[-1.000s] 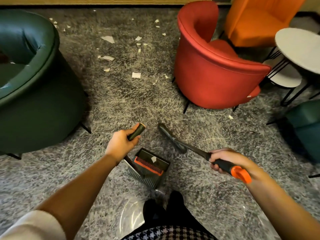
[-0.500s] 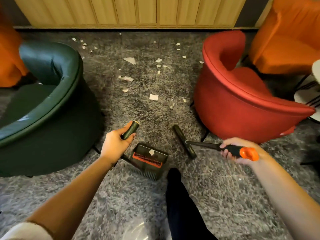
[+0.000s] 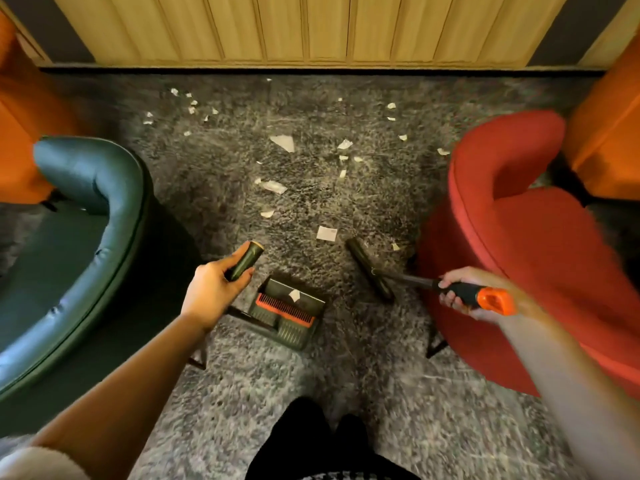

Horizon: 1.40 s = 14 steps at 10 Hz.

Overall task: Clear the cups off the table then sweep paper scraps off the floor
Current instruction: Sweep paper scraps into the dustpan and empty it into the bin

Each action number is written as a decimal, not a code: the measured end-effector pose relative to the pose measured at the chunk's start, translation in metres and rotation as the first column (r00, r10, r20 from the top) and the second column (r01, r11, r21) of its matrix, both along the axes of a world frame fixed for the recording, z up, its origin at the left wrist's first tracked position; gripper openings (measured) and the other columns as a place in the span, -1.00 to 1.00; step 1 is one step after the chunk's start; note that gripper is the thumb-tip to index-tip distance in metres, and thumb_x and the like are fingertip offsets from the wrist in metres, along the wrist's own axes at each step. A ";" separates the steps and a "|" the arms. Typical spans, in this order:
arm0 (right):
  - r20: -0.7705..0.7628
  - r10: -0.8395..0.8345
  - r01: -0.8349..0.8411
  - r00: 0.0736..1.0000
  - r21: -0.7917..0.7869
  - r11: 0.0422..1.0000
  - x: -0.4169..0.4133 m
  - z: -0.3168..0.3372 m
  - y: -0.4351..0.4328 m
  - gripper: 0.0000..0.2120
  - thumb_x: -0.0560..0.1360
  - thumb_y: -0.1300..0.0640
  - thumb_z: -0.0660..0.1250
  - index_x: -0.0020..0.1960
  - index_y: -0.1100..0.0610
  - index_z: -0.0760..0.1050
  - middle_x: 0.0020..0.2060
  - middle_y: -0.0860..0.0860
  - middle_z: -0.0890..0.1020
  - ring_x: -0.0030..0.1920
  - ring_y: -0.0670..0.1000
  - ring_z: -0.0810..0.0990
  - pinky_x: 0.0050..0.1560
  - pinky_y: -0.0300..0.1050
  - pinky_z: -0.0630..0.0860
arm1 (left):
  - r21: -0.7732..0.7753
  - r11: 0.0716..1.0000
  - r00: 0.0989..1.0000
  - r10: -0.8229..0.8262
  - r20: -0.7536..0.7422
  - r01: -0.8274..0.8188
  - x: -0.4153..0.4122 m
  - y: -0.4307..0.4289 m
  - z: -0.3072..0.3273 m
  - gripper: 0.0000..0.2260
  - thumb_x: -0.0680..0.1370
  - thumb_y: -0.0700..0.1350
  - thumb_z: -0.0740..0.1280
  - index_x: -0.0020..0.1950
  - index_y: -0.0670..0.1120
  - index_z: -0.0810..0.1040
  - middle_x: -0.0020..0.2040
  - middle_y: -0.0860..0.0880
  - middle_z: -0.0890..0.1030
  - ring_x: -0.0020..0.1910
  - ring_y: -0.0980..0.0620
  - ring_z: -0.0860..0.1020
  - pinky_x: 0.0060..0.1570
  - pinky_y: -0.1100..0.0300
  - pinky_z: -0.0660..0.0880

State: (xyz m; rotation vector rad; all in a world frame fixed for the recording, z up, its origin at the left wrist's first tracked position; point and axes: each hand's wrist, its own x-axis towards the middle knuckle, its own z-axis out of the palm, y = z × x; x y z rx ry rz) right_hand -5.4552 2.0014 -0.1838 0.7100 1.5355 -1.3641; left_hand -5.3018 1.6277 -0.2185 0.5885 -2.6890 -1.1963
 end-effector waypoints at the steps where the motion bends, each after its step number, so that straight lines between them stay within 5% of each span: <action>1: -0.081 -0.026 0.028 0.996 0.025 0.999 -0.058 -0.004 -0.023 -0.81 0.56 0.30 0.14 -0.24 0.24 0.32 -0.38 0.09 0.41 -0.70 -0.09 0.41 -0.68 -0.37 0.33 | -0.033 0.999 0.999 -0.014 -0.030 0.013 -0.058 -0.032 0.002 -0.57 0.49 -0.08 0.42 0.35 0.10 0.47 0.02 0.17 0.58 -0.06 0.22 0.57 0.01 0.20 0.52; 2: -0.125 -0.056 0.064 0.991 0.066 0.996 -0.108 -0.001 -0.044 -0.81 0.55 0.30 0.14 -0.24 0.24 0.31 -0.38 0.10 0.39 -0.70 -0.08 0.40 -0.68 -0.35 0.33 | -0.016 1.000 0.999 -0.012 -0.046 0.011 -0.102 -0.058 -0.003 -0.57 0.49 -0.10 0.43 0.34 0.08 0.49 0.05 0.18 0.56 -0.01 0.25 0.56 0.04 0.27 0.48; 3: -0.144 -0.039 0.060 0.989 0.149 0.987 -0.159 -0.010 -0.068 -0.81 0.54 0.29 0.17 -0.25 0.25 0.32 -0.38 0.11 0.39 -0.72 -0.07 0.40 -0.69 -0.33 0.34 | 0.056 0.996 0.996 -0.065 -0.067 0.069 -0.174 -0.099 -0.011 -0.58 0.48 -0.16 0.44 0.32 0.02 0.51 0.14 0.19 0.53 0.05 0.45 0.46 0.06 0.54 0.35; 4: -0.197 -0.064 0.113 0.978 0.249 0.962 -0.193 -0.009 -0.080 -0.86 0.52 0.29 0.21 -0.22 0.25 0.35 -0.39 0.12 0.41 -0.69 -0.06 0.42 -0.68 -0.32 0.35 | 0.103 0.981 0.985 -0.157 -0.065 0.163 -0.214 -0.119 -0.017 -0.61 0.47 -0.20 0.44 0.29 0.01 0.53 0.19 0.25 0.52 0.08 0.47 0.43 0.07 0.59 0.31; 5: -0.250 -0.126 0.192 0.960 0.261 0.946 -0.243 -0.018 -0.106 -0.96 0.48 0.30 0.25 -0.14 0.26 0.40 -0.39 0.13 0.45 -0.61 -0.04 0.44 -0.66 -0.32 0.37 | 0.132 0.965 0.974 -0.227 -0.022 0.228 -0.268 -0.146 -0.030 -0.71 0.47 -0.18 0.44 0.18 0.00 0.62 0.09 0.36 0.55 -0.03 0.46 0.45 0.04 0.43 0.45; 7: -0.181 -0.287 0.314 0.941 0.140 0.939 -0.279 -0.056 -0.136 -0.82 0.49 0.43 0.17 -0.28 0.31 0.36 -0.36 0.19 0.37 -0.68 -0.05 0.45 -0.65 -0.30 0.41 | 0.059 0.952 0.951 -0.305 0.056 0.302 -0.313 -0.175 -0.048 -0.59 0.45 -0.15 0.47 0.26 0.11 0.55 0.04 0.24 0.59 -0.04 0.34 0.51 0.00 0.36 0.44; 9: -0.039 -0.279 0.281 0.960 0.067 0.957 -0.271 -0.083 -0.181 -0.75 0.49 0.43 0.14 -0.36 0.29 0.35 -0.64 0.15 0.43 -0.69 -0.04 0.43 -0.65 -0.35 0.35 | 0.093 0.929 0.926 -0.366 0.097 0.357 -0.332 -0.187 -0.058 -0.55 0.44 -0.18 0.48 0.29 0.07 0.53 0.07 0.44 0.51 0.00 0.48 0.49 0.03 0.53 0.40; 11: 0.162 -0.366 0.383 0.916 -0.083 0.920 -0.279 -0.074 -0.213 -0.82 0.54 0.38 0.06 -0.22 0.21 0.27 -0.40 0.12 0.34 -0.70 -0.10 0.40 -0.69 -0.37 0.34 | 0.101 0.942 0.937 -0.330 0.112 0.320 -0.348 -0.190 -0.053 -0.54 0.45 -0.20 0.46 0.32 0.07 0.49 0.03 0.21 0.61 -0.09 0.39 0.53 -0.03 0.42 0.45; 12: 0.210 -0.295 0.323 0.932 -0.114 0.939 -0.276 -0.067 -0.230 -0.79 0.56 0.37 0.03 -0.23 0.21 0.26 -0.46 0.12 0.34 -0.72 -0.10 0.39 -0.70 -0.38 0.32 | 0.068 0.939 0.934 -0.342 0.105 0.336 -0.353 -0.188 -0.050 -0.55 0.45 -0.20 0.46 0.31 0.03 0.51 0.10 0.19 0.58 -0.11 0.49 0.49 -0.08 0.50 0.42; 14: 0.178 -0.013 0.033 0.984 -0.111 0.993 -0.260 -0.069 -0.259 -0.78 0.53 0.38 0.07 -0.28 0.24 0.27 -0.51 0.11 0.36 -0.69 -0.09 0.39 -0.68 -0.36 0.31 | 0.029 0.937 0.931 -0.349 0.103 0.348 -0.345 -0.187 -0.049 -0.50 0.45 -0.19 0.46 0.35 0.07 0.44 0.20 0.12 0.57 0.03 0.33 0.52 0.03 0.33 0.46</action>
